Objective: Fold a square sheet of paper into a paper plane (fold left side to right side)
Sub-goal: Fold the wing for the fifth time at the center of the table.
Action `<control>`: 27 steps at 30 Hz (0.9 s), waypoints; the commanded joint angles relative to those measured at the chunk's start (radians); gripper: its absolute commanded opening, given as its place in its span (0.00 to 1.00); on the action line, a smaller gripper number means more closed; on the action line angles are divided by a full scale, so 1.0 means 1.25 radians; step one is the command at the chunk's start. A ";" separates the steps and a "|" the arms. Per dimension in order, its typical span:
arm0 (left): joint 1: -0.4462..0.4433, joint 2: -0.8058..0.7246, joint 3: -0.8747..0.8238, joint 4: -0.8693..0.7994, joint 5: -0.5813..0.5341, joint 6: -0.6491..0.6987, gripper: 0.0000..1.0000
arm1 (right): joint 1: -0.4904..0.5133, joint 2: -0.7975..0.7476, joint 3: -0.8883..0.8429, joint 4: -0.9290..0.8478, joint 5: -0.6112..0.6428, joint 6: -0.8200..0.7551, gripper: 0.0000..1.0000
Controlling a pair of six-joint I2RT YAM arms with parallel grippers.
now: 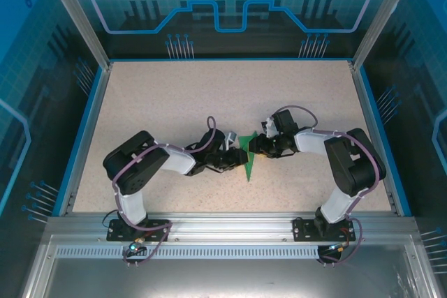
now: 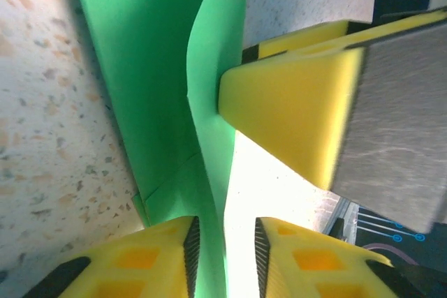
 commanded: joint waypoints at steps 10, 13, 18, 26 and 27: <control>0.088 0.003 0.016 0.011 0.070 0.001 0.37 | 0.013 0.042 0.004 -0.019 0.022 -0.007 0.43; 0.088 0.034 0.043 0.016 0.087 -0.004 0.37 | 0.013 0.041 0.006 -0.019 0.020 -0.007 0.43; 0.088 0.078 0.070 0.045 0.110 -0.023 0.36 | 0.013 0.042 0.006 -0.020 0.018 -0.007 0.43; 0.088 0.113 0.098 0.034 0.111 -0.016 0.22 | 0.016 0.040 0.007 -0.012 0.003 -0.004 0.43; 0.088 0.116 0.099 0.030 0.108 -0.011 0.18 | 0.015 0.036 0.007 -0.011 0.000 -0.003 0.43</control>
